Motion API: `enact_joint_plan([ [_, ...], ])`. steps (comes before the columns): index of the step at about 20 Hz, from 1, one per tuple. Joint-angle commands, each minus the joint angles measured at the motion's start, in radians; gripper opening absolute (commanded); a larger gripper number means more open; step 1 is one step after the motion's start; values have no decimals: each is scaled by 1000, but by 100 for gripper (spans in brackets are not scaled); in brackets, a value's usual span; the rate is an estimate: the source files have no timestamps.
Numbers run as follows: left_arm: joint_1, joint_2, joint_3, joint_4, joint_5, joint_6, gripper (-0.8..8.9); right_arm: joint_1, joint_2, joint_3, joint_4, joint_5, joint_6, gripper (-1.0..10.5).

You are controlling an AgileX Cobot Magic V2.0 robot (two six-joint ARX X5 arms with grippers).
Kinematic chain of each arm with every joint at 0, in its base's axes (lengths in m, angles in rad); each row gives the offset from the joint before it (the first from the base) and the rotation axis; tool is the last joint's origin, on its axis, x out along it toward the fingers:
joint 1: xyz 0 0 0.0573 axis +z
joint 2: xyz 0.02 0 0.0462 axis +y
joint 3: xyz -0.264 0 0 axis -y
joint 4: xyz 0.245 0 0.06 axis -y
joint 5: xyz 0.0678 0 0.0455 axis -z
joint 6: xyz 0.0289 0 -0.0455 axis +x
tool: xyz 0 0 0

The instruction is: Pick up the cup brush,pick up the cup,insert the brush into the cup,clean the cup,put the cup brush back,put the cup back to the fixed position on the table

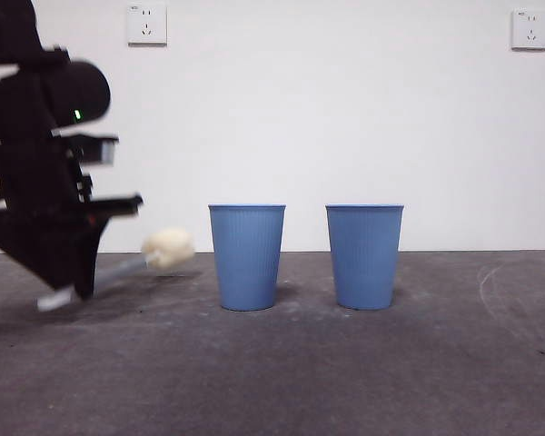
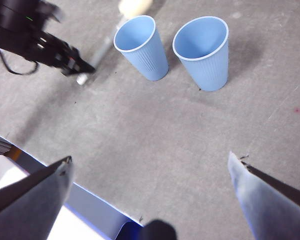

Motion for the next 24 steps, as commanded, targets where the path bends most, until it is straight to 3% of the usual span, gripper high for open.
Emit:
enact_joint_plan([
  [1, 24, -66, -4, 3, 2, 5, 22, 1, 6, 1, 11, -3, 3, 563],
  [4, 51, -181, -4, -37, 76, 40, 8, 1, 21, 1, 44, -2, 3, 563],
  [7, 63, -291, -4, -140, 150, 129, -9, 18, 42, 1, 105, 27, 3, 563],
  [12, 60, -470, -4, -332, 89, 230, -9, 114, 125, -5, 185, 106, -5, 563],
  [21, 58, -653, -4, -539, 69, 261, -9, 375, 384, -6, 425, 337, 26, 563],
  [24, 57, -660, -4, -549, 71, 261, -9, 423, 466, -42, 535, 354, 58, 562],
])
